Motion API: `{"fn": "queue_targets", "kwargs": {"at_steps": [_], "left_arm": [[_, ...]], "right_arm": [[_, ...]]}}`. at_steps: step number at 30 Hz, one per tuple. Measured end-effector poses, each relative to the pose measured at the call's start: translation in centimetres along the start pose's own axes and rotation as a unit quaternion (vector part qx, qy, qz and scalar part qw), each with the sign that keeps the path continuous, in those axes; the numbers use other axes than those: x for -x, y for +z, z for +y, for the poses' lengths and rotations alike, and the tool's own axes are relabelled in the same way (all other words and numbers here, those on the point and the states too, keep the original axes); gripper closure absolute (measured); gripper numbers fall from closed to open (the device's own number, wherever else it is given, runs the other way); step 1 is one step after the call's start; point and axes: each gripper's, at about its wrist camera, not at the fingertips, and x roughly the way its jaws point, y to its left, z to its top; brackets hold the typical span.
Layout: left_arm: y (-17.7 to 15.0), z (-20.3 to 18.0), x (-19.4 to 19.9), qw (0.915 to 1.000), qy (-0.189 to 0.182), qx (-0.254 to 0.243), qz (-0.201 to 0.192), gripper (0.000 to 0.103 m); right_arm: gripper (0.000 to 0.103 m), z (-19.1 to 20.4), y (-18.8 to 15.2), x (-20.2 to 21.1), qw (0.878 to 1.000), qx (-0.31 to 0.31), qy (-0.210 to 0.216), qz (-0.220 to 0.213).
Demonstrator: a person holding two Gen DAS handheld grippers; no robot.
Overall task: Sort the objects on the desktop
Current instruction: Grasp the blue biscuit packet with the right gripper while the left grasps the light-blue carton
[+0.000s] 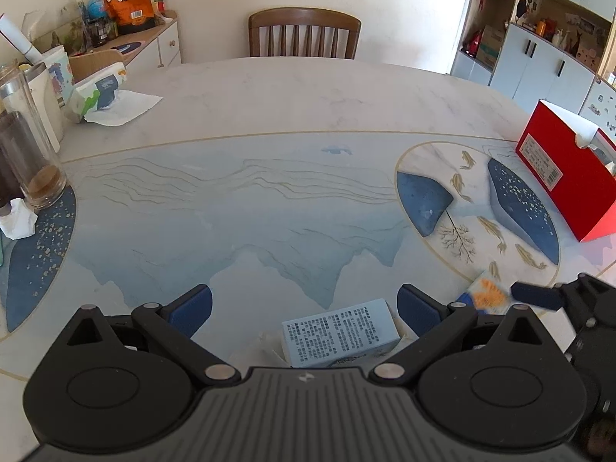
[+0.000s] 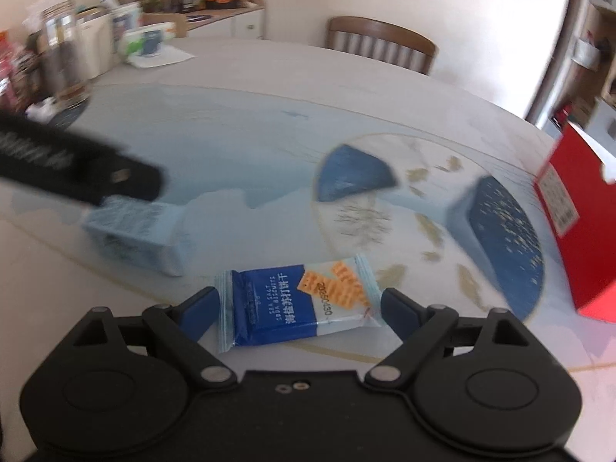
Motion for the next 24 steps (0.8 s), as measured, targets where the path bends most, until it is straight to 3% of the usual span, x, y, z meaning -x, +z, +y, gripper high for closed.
{"fn": "queue_targets", "kwargs": {"at_steps": [14,24], "left_arm": [[-0.9,-1.5,-0.3,0.9995,-0.006,-0.032,0.003,0.0],[-2.3,-1.9,-2.0,0.9983,0.019,-0.051,0.022,0.0]], "right_arm": [[0.012,-7.8,-0.8,-0.9,0.995,-0.075,-0.067,0.012],[0.012,-9.9,-0.7,-0.4,0.993,-0.104,-0.062,0.016]]}}
